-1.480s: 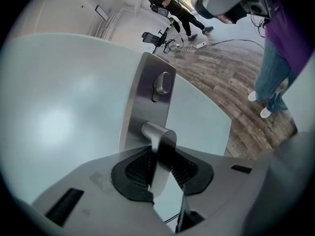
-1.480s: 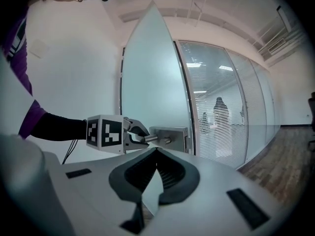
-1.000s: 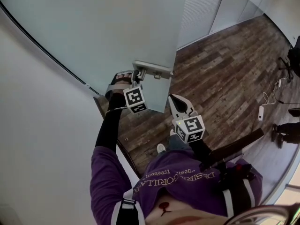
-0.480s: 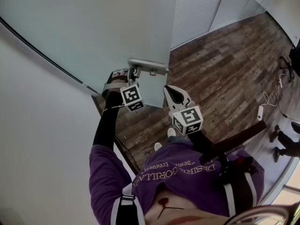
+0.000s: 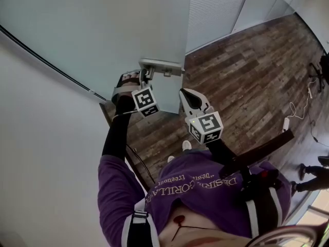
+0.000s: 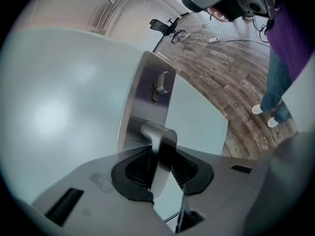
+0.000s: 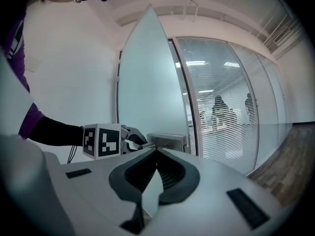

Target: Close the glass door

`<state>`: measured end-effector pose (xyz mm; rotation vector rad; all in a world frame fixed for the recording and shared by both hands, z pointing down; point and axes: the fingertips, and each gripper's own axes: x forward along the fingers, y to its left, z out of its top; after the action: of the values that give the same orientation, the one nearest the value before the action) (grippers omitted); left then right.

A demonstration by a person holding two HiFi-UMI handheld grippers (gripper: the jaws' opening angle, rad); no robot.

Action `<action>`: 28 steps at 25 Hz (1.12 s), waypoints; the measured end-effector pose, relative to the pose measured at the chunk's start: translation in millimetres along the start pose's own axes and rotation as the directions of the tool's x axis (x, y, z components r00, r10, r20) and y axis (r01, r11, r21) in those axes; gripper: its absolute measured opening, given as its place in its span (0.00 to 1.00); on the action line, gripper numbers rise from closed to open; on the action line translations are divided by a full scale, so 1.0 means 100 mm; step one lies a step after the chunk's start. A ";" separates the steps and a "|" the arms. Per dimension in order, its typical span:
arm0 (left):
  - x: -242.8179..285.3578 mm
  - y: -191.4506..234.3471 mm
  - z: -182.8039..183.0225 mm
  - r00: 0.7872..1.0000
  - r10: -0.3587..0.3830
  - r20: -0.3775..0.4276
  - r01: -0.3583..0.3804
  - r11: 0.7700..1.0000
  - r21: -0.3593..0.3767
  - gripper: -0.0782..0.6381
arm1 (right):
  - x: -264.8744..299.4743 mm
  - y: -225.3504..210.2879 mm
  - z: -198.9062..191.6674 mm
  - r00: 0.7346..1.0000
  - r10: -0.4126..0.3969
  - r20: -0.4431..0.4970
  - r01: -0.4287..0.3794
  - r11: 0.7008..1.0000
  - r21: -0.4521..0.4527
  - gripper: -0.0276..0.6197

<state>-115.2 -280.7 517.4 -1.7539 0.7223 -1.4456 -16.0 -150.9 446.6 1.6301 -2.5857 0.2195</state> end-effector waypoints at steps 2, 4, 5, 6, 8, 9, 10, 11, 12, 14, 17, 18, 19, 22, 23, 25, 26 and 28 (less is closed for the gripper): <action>0.06 0.05 0.01 1.000 0.006 -0.005 -0.006 1.000 -0.008 0.23 | 0.04 -0.07 0.01 1.000 -0.003 -0.002 0.003 1.000 0.001 0.03; 0.13 0.09 0.01 1.000 0.007 -0.006 -0.007 1.000 -0.017 0.23 | 0.09 -0.13 0.01 1.000 -0.007 -0.004 0.007 1.000 0.003 0.03; 0.17 0.10 0.00 1.000 0.003 -0.007 -0.004 1.000 -0.021 0.23 | 0.11 -0.16 0.00 1.000 -0.008 -0.005 0.008 1.000 0.005 0.03; 0.21 0.12 0.00 1.000 0.000 -0.010 0.000 1.000 -0.025 0.23 | 0.15 -0.19 0.00 1.000 -0.008 -0.007 0.008 1.000 0.006 0.03; 0.29 0.17 -0.01 1.000 -0.002 -0.015 0.002 1.000 -0.030 0.23 | 0.22 -0.24 -0.01 1.000 -0.007 -0.011 0.007 1.000 0.012 0.03; 0.33 0.20 -0.01 1.000 -0.001 -0.016 0.000 0.999 -0.033 0.23 | 0.25 -0.26 -0.02 1.000 -0.005 -0.012 0.005 1.000 0.014 0.03; 0.36 0.22 0.00 1.000 0.000 -0.017 -0.001 0.999 -0.037 0.23 | 0.26 -0.28 -0.02 1.000 -0.002 -0.012 0.003 1.000 0.015 0.03; 0.38 0.23 0.01 1.000 0.000 -0.018 0.000 0.999 -0.041 0.23 | 0.28 -0.31 -0.02 1.000 0.001 -0.013 0.000 1.000 0.016 0.03; 0.41 0.26 0.01 1.000 -0.002 -0.020 0.002 0.999 -0.044 0.23 | 0.30 -0.33 -0.02 1.000 0.004 -0.013 -0.003 1.000 0.016 0.03; 0.51 0.35 0.04 1.000 -0.007 -0.023 0.006 0.999 -0.050 0.23 | 0.37 -0.44 0.00 1.000 0.007 -0.016 -0.006 1.000 0.022 0.03; 0.70 0.56 0.17 0.999 -0.018 -0.030 0.016 0.998 -0.054 0.23 | 0.47 -0.68 0.10 1.000 0.009 -0.028 -0.008 0.999 0.037 0.03; 0.75 0.62 0.20 0.999 -0.023 -0.033 0.021 0.998 -0.056 0.23 | 0.50 -0.75 0.13 0.999 0.011 -0.031 -0.009 0.999 0.041 0.03; 0.80 0.67 0.22 0.999 -0.026 -0.037 0.024 0.998 -0.058 0.23 | 0.53 -0.80 0.16 0.999 0.012 -0.032 -0.010 0.999 0.044 0.03; 0.89 0.71 0.22 0.999 -0.026 -0.045 0.023 0.997 -0.067 0.23 | 0.56 -0.81 0.14 0.999 0.013 -0.031 -0.012 0.999 0.046 0.03; 0.91 0.70 0.21 0.999 -0.026 -0.048 0.023 0.997 -0.070 0.23 | 0.57 -0.79 0.12 0.999 0.013 -0.032 -0.012 0.999 0.046 0.03; 0.94 0.68 0.18 0.998 -0.022 -0.051 0.018 0.997 -0.076 0.23 | 0.58 -0.77 0.07 0.999 0.008 -0.033 -0.007 0.999 0.047 0.03; 0.96 0.67 0.17 0.998 -0.020 -0.051 0.016 0.997 -0.079 0.23 | 0.58 -0.76 0.06 0.999 0.003 -0.032 -0.002 0.999 0.048 0.03; 0.98 0.67 0.15 0.998 -0.019 -0.052 0.014 0.996 -0.083 0.23 | 0.60 -0.75 0.04 1.000 -0.008 -0.028 0.010 0.999 0.048 0.03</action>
<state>-78.2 -394.7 516.5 -1.7937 0.8070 -1.4967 26.3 -236.9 457.2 1.6414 -2.5712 0.3040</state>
